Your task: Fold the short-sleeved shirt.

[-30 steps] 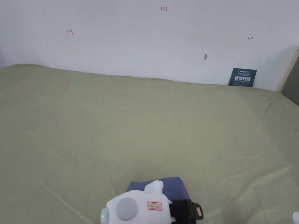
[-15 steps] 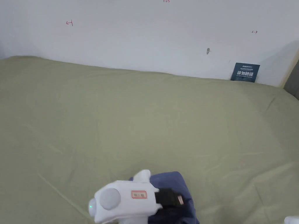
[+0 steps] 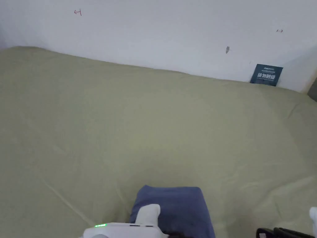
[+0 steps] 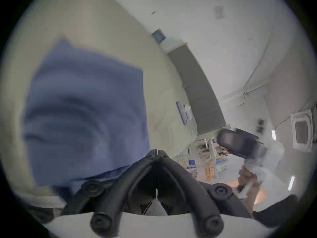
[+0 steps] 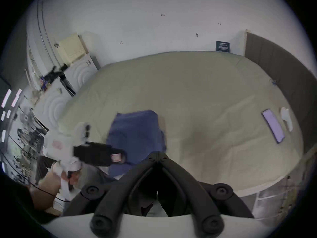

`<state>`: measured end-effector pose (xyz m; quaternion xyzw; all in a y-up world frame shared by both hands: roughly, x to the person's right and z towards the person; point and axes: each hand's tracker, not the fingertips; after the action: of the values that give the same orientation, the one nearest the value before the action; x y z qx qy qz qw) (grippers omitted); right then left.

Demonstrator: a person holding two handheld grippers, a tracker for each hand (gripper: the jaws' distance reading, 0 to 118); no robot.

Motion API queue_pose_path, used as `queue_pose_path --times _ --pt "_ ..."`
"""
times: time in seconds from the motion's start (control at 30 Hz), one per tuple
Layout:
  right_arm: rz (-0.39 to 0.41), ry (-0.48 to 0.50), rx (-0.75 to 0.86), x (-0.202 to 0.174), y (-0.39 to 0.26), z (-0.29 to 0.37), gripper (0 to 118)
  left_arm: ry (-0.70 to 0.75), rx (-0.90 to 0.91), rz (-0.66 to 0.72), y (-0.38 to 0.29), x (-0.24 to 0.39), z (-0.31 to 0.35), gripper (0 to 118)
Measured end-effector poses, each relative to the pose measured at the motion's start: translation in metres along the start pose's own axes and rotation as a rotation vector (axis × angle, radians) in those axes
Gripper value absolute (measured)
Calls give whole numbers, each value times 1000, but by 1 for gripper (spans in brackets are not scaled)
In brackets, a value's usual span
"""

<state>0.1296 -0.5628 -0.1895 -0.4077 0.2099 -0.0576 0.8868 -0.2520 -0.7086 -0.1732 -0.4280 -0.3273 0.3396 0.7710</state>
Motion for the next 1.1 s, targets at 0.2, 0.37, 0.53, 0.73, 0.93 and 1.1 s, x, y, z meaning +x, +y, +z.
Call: queue_pose_path --times 0.2,0.37,0.53,0.73,0.93,1.1 --pt "-48 302 -2 -8 31 -88 0 247 256 139 8 -30 99 1" --pt "-232 620 -139 3 26 -187 0 327 277 259 4 -59 110 1" --pt "-367 552 -350 36 -7 -248 0 229 206 321 -3 -76 79 44" --pt "-538 642 -286 78 -34 -240 0 132 135 356 -11 -84 41 85" --pt "-460 629 -260 71 -34 -235 0 18 115 421 -19 -81 -11 78" --pt "-323 588 -231 64 -30 -225 0 124 72 327 -13 -76 -6 25"
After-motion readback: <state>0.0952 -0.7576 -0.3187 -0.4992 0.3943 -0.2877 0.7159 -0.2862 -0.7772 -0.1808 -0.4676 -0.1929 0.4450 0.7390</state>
